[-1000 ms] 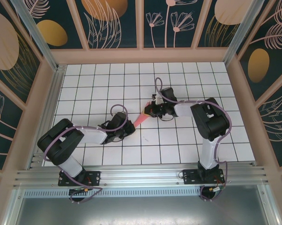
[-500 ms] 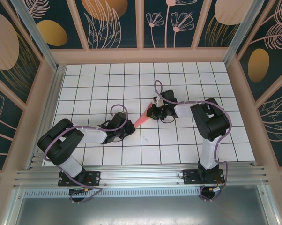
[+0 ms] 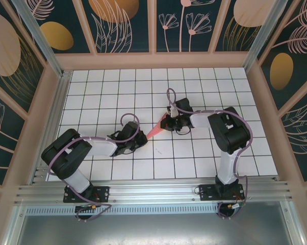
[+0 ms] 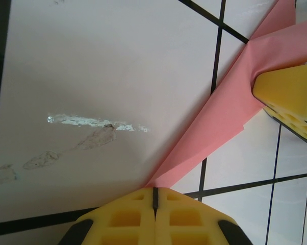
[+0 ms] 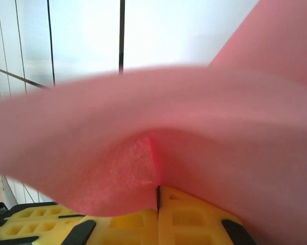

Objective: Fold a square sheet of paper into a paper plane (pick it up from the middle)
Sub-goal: Fold the wing for the fifth time at the center of the table.

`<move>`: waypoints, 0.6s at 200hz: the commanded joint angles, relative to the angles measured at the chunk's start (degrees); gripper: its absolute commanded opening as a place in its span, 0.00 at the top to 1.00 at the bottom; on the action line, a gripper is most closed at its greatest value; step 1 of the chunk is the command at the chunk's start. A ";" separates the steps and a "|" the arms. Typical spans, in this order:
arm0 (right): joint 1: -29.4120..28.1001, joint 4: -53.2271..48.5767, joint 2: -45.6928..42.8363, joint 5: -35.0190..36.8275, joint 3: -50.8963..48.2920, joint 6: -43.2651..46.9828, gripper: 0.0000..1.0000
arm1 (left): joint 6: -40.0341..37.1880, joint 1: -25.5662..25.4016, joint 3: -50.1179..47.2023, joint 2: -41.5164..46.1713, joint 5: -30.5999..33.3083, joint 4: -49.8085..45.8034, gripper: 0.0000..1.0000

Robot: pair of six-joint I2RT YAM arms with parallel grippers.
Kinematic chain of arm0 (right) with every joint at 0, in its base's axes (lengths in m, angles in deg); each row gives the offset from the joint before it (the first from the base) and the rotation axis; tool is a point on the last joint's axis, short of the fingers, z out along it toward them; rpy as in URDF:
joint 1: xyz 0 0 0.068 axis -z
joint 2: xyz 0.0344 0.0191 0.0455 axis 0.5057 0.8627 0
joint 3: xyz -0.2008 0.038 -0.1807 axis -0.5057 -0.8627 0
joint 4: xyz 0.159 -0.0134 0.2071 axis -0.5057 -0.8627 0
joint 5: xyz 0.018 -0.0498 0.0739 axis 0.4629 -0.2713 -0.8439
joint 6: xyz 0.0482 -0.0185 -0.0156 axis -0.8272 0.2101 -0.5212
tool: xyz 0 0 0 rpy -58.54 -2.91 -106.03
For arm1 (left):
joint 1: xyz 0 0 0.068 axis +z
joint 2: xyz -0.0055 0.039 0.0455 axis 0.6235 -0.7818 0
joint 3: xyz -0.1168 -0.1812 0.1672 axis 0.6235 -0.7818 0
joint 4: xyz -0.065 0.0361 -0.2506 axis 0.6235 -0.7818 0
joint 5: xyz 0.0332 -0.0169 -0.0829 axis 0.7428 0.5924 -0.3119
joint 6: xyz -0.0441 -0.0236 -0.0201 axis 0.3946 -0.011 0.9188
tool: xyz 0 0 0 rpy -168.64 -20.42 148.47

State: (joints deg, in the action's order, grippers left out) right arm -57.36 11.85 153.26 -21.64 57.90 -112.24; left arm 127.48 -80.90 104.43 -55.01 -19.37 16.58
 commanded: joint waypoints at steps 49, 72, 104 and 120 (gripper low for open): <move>0.69 -4.34 -0.52 4.49 1.52 4.55 1.00 | -1.85 0.29 1.23 -2.02 2.51 -6.46 1.00; 0.73 -4.06 0.17 4.51 1.23 4.61 1.00 | -5.57 0.37 2.33 1.73 0.31 -7.44 0.91; 1.31 -3.53 0.69 3.37 0.76 5.06 1.00 | -11.96 1.17 4.67 7.90 -0.84 -11.82 0.79; 1.49 -3.47 1.13 2.62 0.73 5.49 1.00 | -14.37 2.17 6.51 7.53 -0.18 -14.30 0.77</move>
State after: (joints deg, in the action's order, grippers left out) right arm -56.90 9.80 153.02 -20.20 58.38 -108.89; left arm 119.52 -80.15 107.47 -48.89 -20.10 7.62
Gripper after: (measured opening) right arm 0.068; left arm 0.219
